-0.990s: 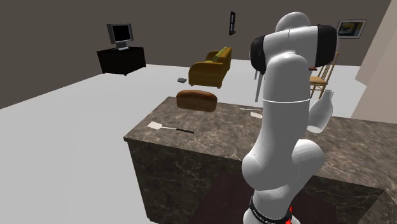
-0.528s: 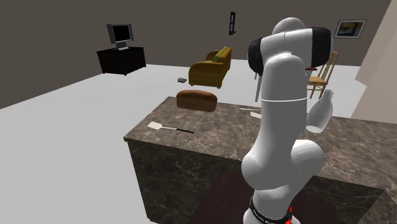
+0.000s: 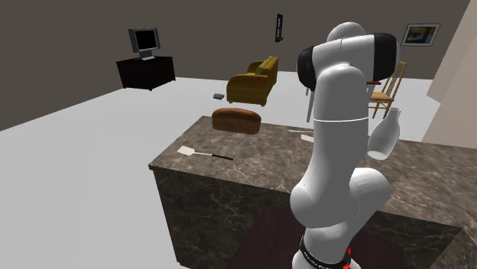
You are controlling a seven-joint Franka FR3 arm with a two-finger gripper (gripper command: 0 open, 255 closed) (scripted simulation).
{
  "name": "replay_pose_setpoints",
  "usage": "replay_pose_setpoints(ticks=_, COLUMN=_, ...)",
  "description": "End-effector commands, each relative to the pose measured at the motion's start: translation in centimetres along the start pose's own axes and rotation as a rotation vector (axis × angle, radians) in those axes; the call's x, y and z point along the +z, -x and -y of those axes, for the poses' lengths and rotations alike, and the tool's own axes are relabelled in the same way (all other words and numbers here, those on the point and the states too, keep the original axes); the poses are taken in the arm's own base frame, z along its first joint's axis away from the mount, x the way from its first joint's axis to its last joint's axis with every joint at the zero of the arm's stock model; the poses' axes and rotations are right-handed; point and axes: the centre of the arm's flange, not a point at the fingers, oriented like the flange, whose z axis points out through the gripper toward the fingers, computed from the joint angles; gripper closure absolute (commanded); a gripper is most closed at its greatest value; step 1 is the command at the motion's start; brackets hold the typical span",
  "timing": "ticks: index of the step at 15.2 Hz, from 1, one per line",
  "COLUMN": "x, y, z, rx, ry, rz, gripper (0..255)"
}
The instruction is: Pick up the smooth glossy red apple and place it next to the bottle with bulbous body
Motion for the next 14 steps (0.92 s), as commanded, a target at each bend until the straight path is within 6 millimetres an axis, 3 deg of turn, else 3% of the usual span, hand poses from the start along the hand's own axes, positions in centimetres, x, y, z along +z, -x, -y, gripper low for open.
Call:
replay_pose_setpoints(ticks=1, x=0.0, y=0.0, z=0.0, rx=0.0, ry=0.0, rz=0.0, gripper=0)
replay_pose_setpoints(ticks=6, x=0.0, y=0.0, z=0.0, rx=0.0, ry=0.0, rz=0.0, gripper=0)
replay_pose_setpoints(ticks=10, x=-5.0, y=0.0, z=0.0, rx=0.0, ry=0.0, rz=0.0, gripper=0)
replay_pose_setpoints(ticks=14, x=-5.0, y=0.0, z=0.0, rx=0.0, ry=0.0, rz=0.0, gripper=0)
